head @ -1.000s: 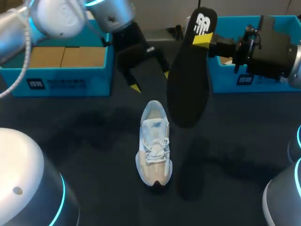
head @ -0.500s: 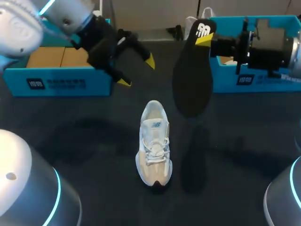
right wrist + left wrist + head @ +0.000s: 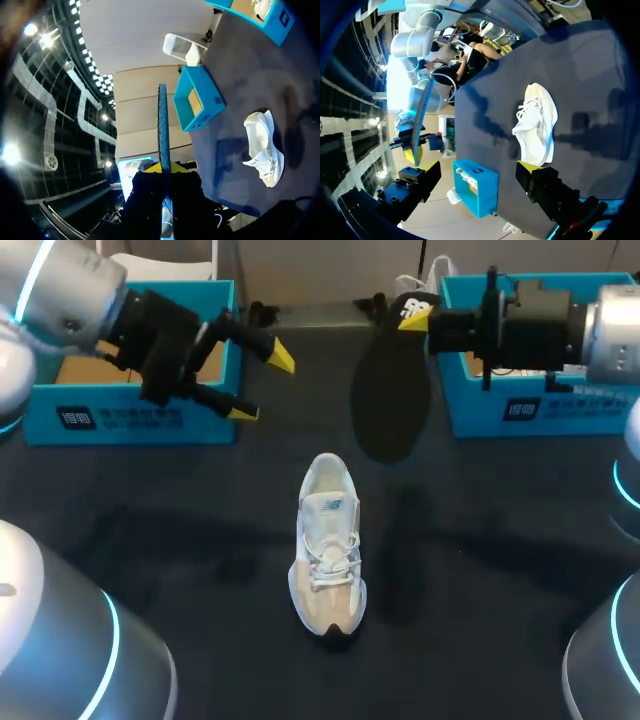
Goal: Take the shoe out of the shoebox, open the shoe tongue, remove and reinsert the insole, then place the shoe into the shoebox
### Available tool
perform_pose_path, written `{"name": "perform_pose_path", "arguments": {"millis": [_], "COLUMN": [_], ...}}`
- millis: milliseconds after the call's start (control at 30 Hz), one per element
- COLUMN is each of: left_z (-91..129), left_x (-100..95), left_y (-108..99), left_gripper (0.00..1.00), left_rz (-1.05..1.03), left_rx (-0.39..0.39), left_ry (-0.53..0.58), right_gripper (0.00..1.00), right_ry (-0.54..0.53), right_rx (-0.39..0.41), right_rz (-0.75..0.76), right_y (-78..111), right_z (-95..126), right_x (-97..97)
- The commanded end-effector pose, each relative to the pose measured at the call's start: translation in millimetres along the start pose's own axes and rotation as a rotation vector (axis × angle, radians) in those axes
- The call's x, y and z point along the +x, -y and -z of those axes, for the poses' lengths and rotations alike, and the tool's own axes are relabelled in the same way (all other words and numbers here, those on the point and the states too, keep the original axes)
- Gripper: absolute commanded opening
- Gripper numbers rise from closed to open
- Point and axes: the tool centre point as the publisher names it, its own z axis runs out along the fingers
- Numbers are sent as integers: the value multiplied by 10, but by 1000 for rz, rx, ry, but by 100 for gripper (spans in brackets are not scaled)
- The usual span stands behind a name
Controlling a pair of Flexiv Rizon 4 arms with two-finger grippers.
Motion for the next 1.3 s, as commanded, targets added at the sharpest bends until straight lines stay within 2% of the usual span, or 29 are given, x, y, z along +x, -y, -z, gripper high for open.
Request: {"name": "perform_pose_path", "arguments": {"millis": [33, 167, 367, 433, 667, 933, 1300], "left_z": [70, 119, 175, 196, 209, 209, 209], "left_x": [41, 13, -63, -76, -73, -73, -73], "left_y": [88, 96, 103, 94, 89, 89, 89], "left_gripper": [100, 100, 100, 100, 100, 100, 100], "left_rz": [-17, -43, -65, -47, -50, -50, -50], "left_rx": [-57, -70, -45, -42, -40, -40, -40], "left_ry": [120, 167, 251, 273, 273, 273, 273], "right_gripper": [0, 0, 0, 0, 0, 0, 0], "right_ry": [6, 6, 6, -19, -23, 1, -8], "right_rx": [-4, -4, -4, -14, 31, 58, 122], "right_rz": [-2, -2, -2, -18, -54, -53, -72], "right_y": [-19, -19, -19, -67, -250, -399, -482], "right_z": [-160, -160, -160, -237, -521, -685, -924], "right_x": [18, 18, 18, -7, -77, -115, -134]}}
